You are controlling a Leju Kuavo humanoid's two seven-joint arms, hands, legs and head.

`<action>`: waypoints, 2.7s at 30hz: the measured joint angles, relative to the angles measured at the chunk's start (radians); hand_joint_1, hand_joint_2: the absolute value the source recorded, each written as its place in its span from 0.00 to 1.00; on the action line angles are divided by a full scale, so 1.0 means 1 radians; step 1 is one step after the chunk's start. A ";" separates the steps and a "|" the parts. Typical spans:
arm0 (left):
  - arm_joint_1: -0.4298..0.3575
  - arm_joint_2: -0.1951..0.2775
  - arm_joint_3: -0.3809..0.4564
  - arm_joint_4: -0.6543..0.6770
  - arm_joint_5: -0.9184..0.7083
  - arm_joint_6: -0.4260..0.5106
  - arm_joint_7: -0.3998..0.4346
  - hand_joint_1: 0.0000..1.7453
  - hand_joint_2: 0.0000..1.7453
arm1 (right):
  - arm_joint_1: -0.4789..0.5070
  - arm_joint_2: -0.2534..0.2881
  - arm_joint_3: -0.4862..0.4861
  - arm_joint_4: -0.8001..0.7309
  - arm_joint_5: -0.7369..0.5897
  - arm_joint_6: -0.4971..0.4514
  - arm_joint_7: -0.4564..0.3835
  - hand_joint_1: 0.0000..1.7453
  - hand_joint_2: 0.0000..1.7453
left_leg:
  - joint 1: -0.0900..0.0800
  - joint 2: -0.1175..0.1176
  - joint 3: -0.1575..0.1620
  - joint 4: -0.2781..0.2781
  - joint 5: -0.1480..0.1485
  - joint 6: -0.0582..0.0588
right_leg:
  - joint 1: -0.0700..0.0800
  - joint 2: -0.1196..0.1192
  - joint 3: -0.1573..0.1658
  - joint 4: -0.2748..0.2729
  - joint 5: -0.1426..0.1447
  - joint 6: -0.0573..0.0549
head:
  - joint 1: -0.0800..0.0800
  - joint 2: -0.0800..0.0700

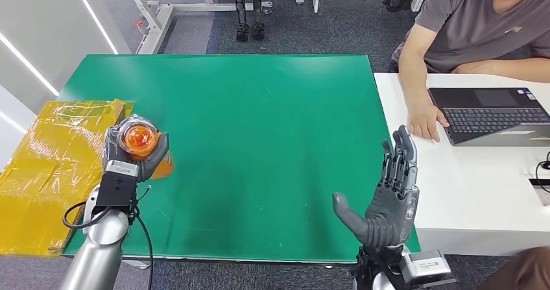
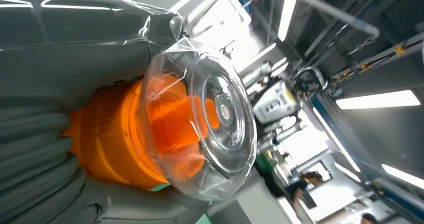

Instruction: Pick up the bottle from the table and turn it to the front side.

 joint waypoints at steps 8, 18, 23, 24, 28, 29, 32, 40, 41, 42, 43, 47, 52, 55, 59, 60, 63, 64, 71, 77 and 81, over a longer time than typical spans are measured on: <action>-0.044 0.044 0.019 0.025 -0.139 0.094 -0.005 1.00 1.00 | -0.009 0.004 0.006 0.000 -0.001 0.018 0.000 0.00 1.00 | 0.000 0.001 0.000 0.000 0.000 0.000 | 0.000 0.001 0.000 0.000 0.000 0.000 | 0.000 0.000; -0.072 0.149 0.047 0.114 -0.745 0.207 0.139 1.00 1.00 | -0.065 0.042 0.011 0.036 -0.004 0.126 0.000 0.00 1.00 | 0.000 0.001 0.000 0.000 0.000 0.000 | 0.000 0.001 0.000 0.000 0.000 0.000 | 0.000 0.000; -0.082 0.178 0.050 0.230 -0.852 0.177 0.176 1.00 1.00 | -0.075 0.061 0.009 0.051 -0.005 0.160 0.000 0.00 1.00 | 0.000 0.002 0.000 0.000 0.000 0.000 | 0.000 0.002 -0.001 0.000 0.000 0.000 | 0.000 0.000; -0.085 0.183 0.050 0.259 -0.864 0.170 0.179 1.00 1.00 | -0.077 0.064 0.008 0.053 -0.006 0.163 0.000 0.00 1.00 | 0.000 0.002 0.000 0.000 0.000 0.000 | 0.000 0.002 -0.001 0.000 0.000 0.000 | 0.000 0.000; -0.109 0.191 0.049 0.371 -0.886 0.149 0.176 1.00 1.00 | -0.082 0.074 0.002 0.058 -0.008 0.169 0.000 0.00 1.00 | 0.000 0.002 0.000 0.000 0.000 0.000 | 0.000 0.001 -0.001 0.000 0.000 0.000 | 0.000 0.000; -0.119 0.191 0.047 0.403 -0.897 0.141 0.175 1.00 1.00 | -0.084 0.076 0.001 0.058 -0.008 0.170 0.000 0.00 1.00 | 0.000 0.001 0.000 0.000 0.000 0.000 | 0.000 0.001 -0.001 0.000 0.000 0.000 | 0.000 0.000; -0.150 0.190 0.039 0.493 -0.932 0.129 0.175 1.00 1.00 | -0.088 0.081 -0.005 0.059 -0.007 0.172 0.000 0.00 1.00 | 0.000 0.002 0.000 0.000 0.000 0.000 | 0.000 0.002 -0.001 0.000 0.000 0.000 | 0.000 0.000; -0.253 0.178 -0.021 0.731 -0.995 0.101 0.165 1.00 1.00 | -0.104 0.084 -0.010 0.068 -0.009 0.178 0.000 0.00 1.00 | 0.000 0.002 0.000 0.000 0.000 0.000 | 0.000 0.002 -0.001 0.000 0.001 0.000 | 0.000 0.000; -0.266 0.176 -0.029 0.757 -1.000 0.094 0.165 1.00 1.00 | -0.105 0.084 -0.011 0.068 -0.009 0.179 0.000 0.00 1.00 | 0.000 0.002 0.000 0.000 0.000 0.000 | 0.000 0.002 -0.001 0.000 0.001 0.000 | 0.000 0.000; -0.279 0.173 -0.036 0.780 -1.004 0.088 0.166 1.00 1.00 | -0.106 0.085 -0.011 0.068 -0.009 0.179 0.000 0.00 1.00 | 0.000 0.002 0.000 0.000 0.000 0.000 | 0.000 0.002 -0.001 0.000 0.001 0.000 | 0.000 0.000; -0.292 0.170 -0.043 0.804 -1.008 0.081 0.167 1.00 1.00 | -0.106 0.086 -0.011 0.068 -0.009 0.179 0.000 0.00 1.00 | 0.000 0.002 0.000 0.000 0.000 0.000 | 0.000 0.002 -0.001 0.000 0.001 0.000 | 0.000 0.000; -0.328 0.162 -0.063 0.878 -1.014 0.058 0.181 1.00 1.00 | -0.110 0.090 -0.012 0.071 -0.009 0.187 0.000 0.00 1.00 | 0.000 0.002 0.000 0.000 0.000 0.000 | 0.000 0.002 -0.001 0.000 0.001 0.000 | 0.000 0.000; -0.353 0.153 -0.075 0.940 -1.014 0.010 0.185 0.19 1.00 | -0.112 0.094 -0.012 0.075 -0.008 0.188 0.001 0.00 1.00 | 0.000 0.002 0.000 0.000 0.000 0.000 | 0.000 0.002 -0.001 0.000 0.001 0.000 | 0.000 0.000; -0.363 0.147 -0.082 0.962 -1.013 -0.028 0.184 0.00 1.00 | -0.115 0.097 -0.013 0.077 -0.007 0.188 0.001 0.00 1.00 | 0.000 0.002 0.000 0.000 0.000 0.000 | 0.000 0.002 -0.001 0.000 0.001 0.000 | 0.000 0.000; -0.380 0.141 -0.085 0.977 -1.012 -0.043 0.181 0.00 1.00 | -0.119 0.099 -0.013 0.081 -0.007 0.188 0.002 0.00 1.00 | 0.000 0.002 0.001 0.000 0.000 0.000 | 0.000 0.002 0.000 0.001 0.001 0.000 | 0.000 0.000; -0.385 0.139 -0.086 0.980 -1.012 -0.045 0.182 0.00 1.00 | -0.120 0.099 -0.013 0.081 -0.007 0.188 0.002 0.00 1.00 | 0.000 0.002 0.001 0.000 0.000 0.000 | 0.000 0.002 0.000 0.001 0.001 0.000 | 0.000 0.000; -0.396 0.137 -0.091 0.987 -1.012 -0.051 0.186 0.00 1.00 | -0.121 0.100 -0.014 0.083 -0.006 0.188 0.002 0.00 1.00 | 0.000 0.002 0.001 0.000 0.000 0.000 | 0.000 0.002 0.001 0.001 0.001 0.000 | 0.000 0.000; -0.400 0.136 -0.092 0.989 -1.012 -0.052 0.188 0.00 1.00 | -0.122 0.100 -0.014 0.083 -0.006 0.188 0.003 0.00 1.00 | 0.000 0.002 0.001 0.000 0.000 0.000 | 0.000 0.002 0.001 0.001 0.001 0.000 | 0.000 0.000; -0.411 0.136 -0.093 0.997 -0.997 -0.071 0.196 0.00 1.00 | -0.121 0.100 -0.015 0.084 0.001 0.185 0.004 0.00 1.00 | 0.000 0.002 0.002 0.000 0.000 0.000 | 0.000 0.002 0.001 0.001 0.001 0.000 | 0.000 0.000; -0.410 0.147 -0.091 0.998 -0.958 -0.022 0.230 0.00 1.00 | -0.121 0.100 -0.018 0.091 0.021 0.178 0.025 0.00 1.00 | 0.000 0.002 0.001 0.000 0.000 0.000 | 0.000 0.002 0.001 0.001 0.001 0.000 | 0.000 0.000; -0.403 0.164 -0.085 0.998 -0.941 0.006 0.245 0.00 1.00 | -0.120 0.100 -0.021 0.097 0.032 0.172 0.039 0.00 1.00 | 0.000 0.002 0.001 0.000 0.000 -0.001 | 0.000 0.002 0.000 0.001 0.001 0.000 | 0.000 0.000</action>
